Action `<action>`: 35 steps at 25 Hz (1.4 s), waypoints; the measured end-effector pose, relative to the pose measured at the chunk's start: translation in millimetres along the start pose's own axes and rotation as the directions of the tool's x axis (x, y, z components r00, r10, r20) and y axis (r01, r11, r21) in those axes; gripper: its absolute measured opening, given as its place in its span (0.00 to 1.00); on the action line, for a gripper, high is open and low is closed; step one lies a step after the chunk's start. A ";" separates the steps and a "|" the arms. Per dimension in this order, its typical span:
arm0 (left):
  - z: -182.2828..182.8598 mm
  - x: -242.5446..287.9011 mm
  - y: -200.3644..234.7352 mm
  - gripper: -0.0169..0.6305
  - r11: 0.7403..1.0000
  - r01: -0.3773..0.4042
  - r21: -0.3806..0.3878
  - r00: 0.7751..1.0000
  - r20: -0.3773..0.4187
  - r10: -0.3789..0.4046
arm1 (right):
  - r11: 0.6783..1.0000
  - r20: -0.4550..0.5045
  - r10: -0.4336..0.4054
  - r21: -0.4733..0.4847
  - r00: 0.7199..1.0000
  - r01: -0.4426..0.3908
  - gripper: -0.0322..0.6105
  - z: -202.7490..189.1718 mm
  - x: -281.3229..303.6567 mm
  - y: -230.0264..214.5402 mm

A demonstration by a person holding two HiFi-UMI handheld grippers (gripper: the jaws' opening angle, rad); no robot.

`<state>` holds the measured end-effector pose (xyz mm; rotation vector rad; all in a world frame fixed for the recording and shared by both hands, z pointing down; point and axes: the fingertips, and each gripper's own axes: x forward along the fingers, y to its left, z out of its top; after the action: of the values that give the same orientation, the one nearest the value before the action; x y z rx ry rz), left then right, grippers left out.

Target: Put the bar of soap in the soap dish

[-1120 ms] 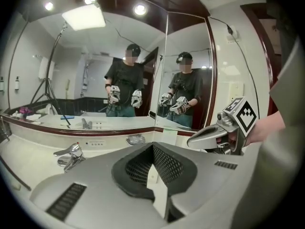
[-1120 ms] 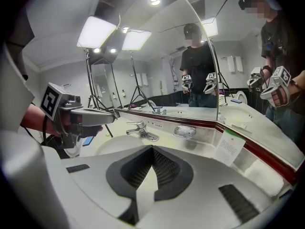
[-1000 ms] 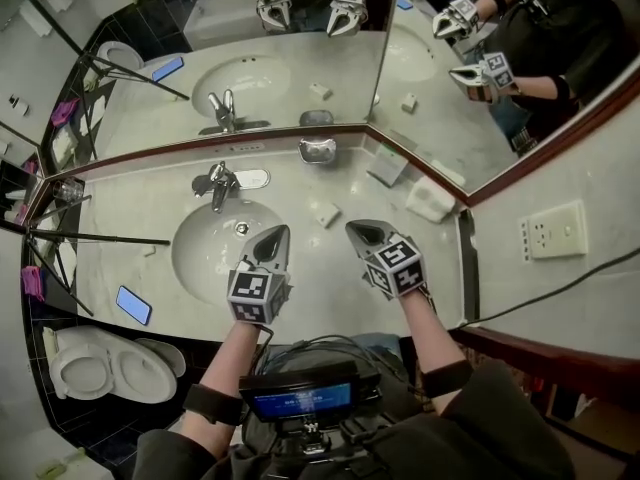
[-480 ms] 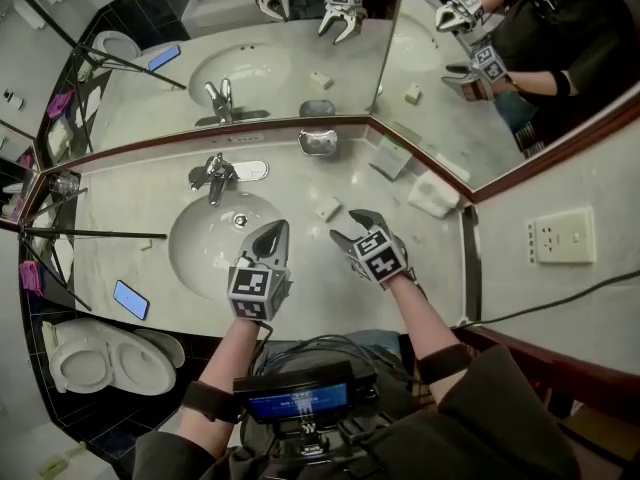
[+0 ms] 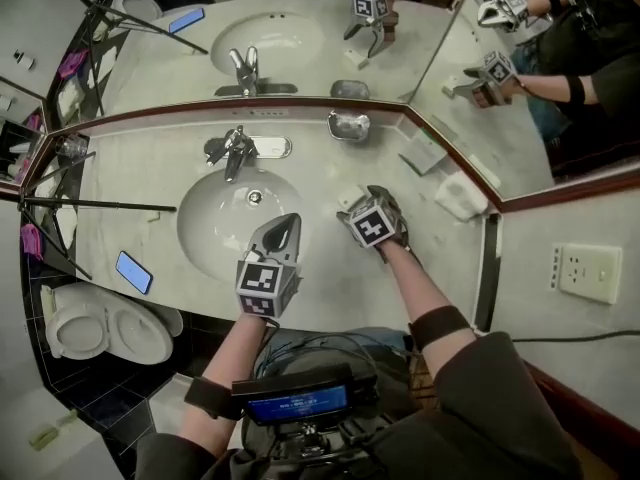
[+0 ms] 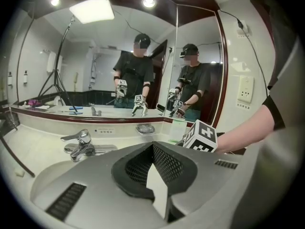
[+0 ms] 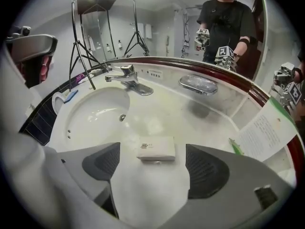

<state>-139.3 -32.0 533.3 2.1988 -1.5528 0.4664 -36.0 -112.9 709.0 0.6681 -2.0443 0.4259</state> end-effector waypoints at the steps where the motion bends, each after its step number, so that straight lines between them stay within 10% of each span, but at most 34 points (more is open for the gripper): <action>1: -2.2 -0.1 3.0 0.03 1.000 -0.005 -0.004 1.000 -0.002 0.005 | 1.000 -0.012 -0.001 0.001 1.000 0.001 0.77 -0.6 6.0 -2.4; 20: -24.3 -1.3 15.4 0.03 0.998 -0.034 -0.056 0.999 -0.032 0.033 | 0.999 -0.059 0.054 0.006 0.997 -0.054 0.57 -12.6 30.8 0.9; 28: -19.8 2.8 7.8 0.03 0.999 -0.013 -0.041 0.999 -0.030 0.011 | 0.997 0.152 0.065 0.036 0.986 -0.071 0.57 26.7 -16.6 -2.8; 35: -9.6 13.2 -9.4 0.03 0.999 0.032 -0.006 0.999 -0.015 -0.032 | 0.996 0.413 0.038 0.053 0.910 -0.065 0.57 66.4 -112.4 -3.8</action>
<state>-126.4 -35.0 546.8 2.2071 -1.5069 0.4674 -28.8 -118.6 578.7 0.7971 -2.4606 0.4089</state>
